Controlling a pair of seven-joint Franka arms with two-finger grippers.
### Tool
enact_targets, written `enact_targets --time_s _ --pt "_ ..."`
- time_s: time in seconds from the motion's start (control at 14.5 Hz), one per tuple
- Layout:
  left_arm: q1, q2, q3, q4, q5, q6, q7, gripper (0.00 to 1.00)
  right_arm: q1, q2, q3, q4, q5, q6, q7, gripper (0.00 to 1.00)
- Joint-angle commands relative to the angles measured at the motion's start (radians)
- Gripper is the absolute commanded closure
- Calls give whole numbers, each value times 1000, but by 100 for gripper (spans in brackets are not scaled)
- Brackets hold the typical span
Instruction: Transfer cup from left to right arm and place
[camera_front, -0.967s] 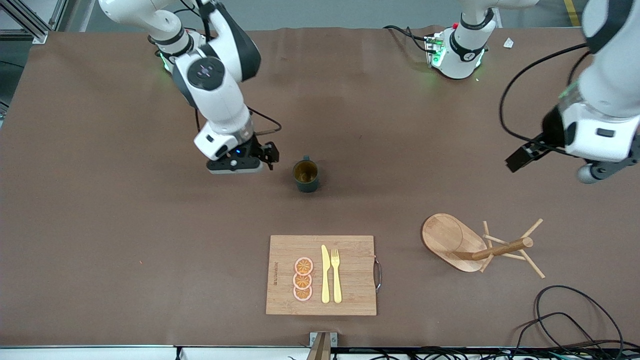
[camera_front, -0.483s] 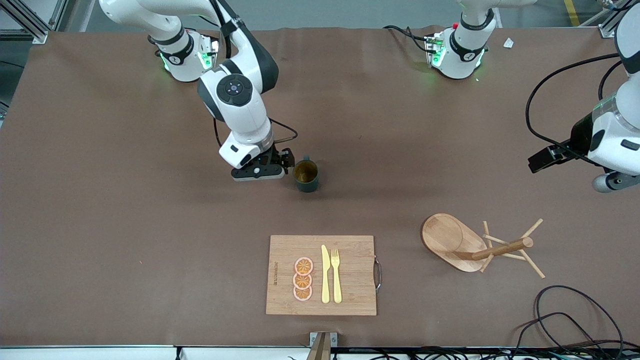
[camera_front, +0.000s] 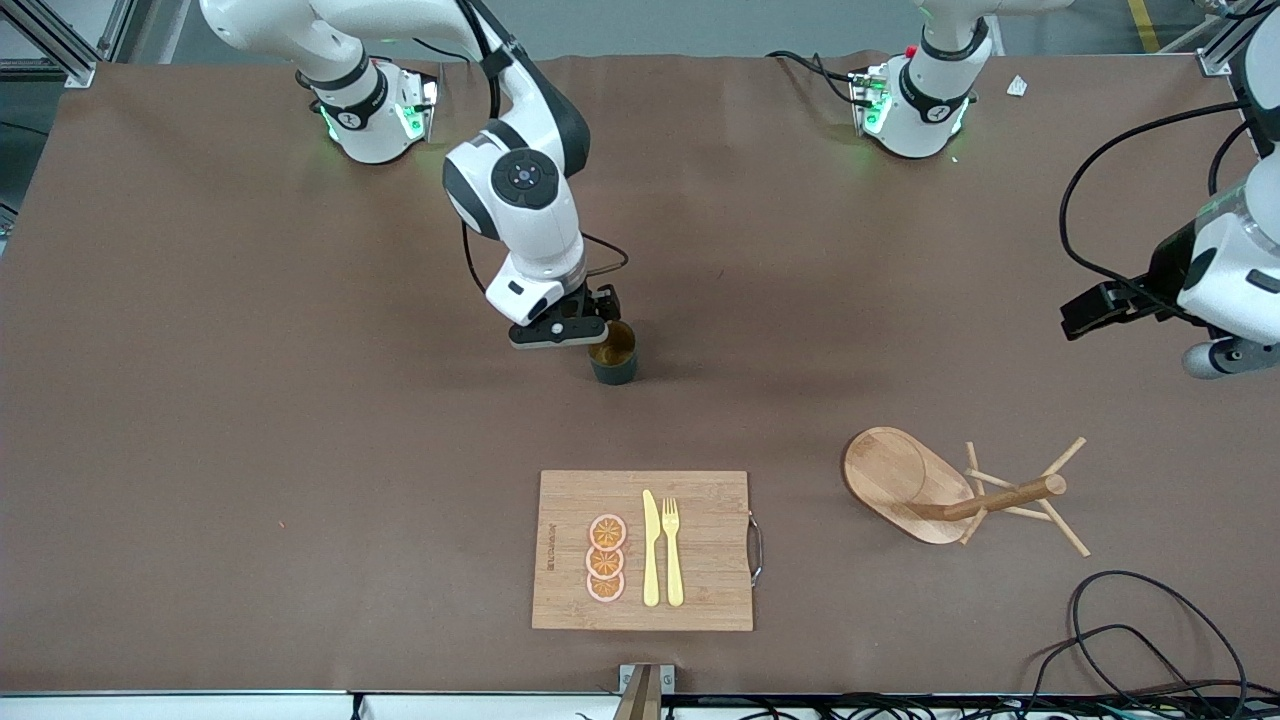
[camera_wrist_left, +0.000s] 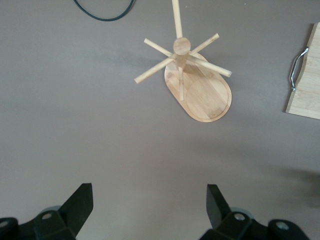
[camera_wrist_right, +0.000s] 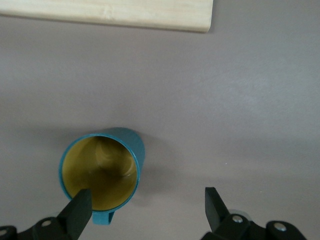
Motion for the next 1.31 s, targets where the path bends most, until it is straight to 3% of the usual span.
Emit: enact_targets --time_s 0.0,0.69,0.83,1.24 --pt "19 -62 1 -15 -14 -21 67 0 12 32 -9 14 9 17 20 0" --pt "28 -225 32 -190 -41 -59 142 0 12 126 -9 81 9 37 78 3" --pt "45 -257 30 -234 -68 -59 151 0 8 129 -9 81 9 38 79 8" --pt "56 -263 21 -253 -74 -45 170 0 9 140 -11 83 3 50 75 42"
